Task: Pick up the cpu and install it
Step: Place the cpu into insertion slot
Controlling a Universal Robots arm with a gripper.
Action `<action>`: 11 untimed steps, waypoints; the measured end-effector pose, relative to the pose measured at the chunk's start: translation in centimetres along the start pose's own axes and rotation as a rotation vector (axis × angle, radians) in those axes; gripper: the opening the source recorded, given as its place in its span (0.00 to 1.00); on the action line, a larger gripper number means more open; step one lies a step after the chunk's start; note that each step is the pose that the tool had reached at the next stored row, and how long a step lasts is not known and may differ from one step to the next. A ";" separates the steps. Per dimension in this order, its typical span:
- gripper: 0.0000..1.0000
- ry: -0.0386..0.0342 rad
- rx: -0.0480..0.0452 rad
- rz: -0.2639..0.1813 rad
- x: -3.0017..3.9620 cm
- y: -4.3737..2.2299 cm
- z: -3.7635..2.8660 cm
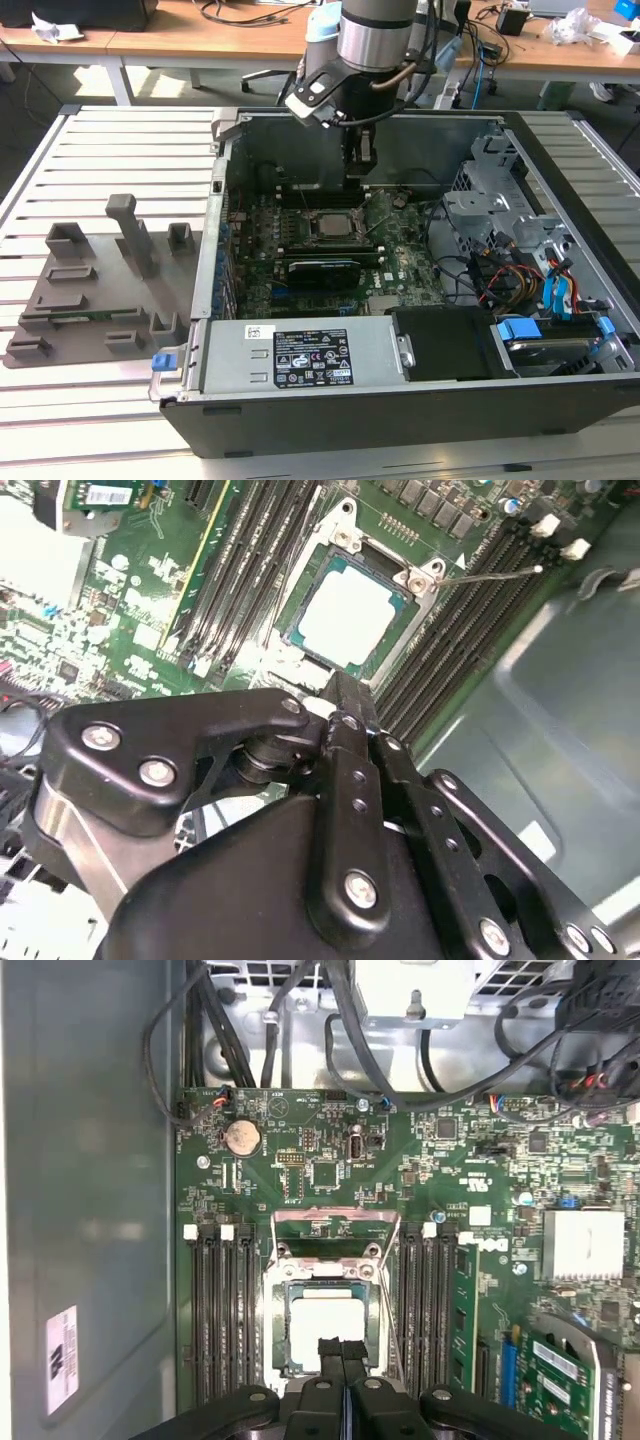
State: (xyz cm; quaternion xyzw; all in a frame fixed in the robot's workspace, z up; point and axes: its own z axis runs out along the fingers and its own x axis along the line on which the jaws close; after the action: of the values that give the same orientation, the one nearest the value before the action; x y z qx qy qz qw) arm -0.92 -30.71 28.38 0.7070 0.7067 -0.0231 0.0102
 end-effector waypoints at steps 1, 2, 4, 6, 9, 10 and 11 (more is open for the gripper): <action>0.11 -0.0001 0.0001 0.000 -0.01 0.00 -0.24; 0.11 -0.0001 0.0001 0.000 -0.02 -0.01 -0.47; 0.11 0.0000 0.0000 0.000 -0.05 -0.02 -1.09; 0.11 0.0002 -0.0001 0.000 -0.05 -0.02 -1.14; 0.11 0.0000 0.0001 0.000 -0.05 -0.02 -1.17; 0.11 0.0000 0.0001 0.000 -0.06 -0.02 -1.18; 0.11 -0.0001 0.0001 0.000 -0.06 -0.02 -1.18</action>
State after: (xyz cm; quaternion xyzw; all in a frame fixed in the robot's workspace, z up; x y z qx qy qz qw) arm -0.92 -30.71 29.56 0.7070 0.7068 -0.0231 0.0102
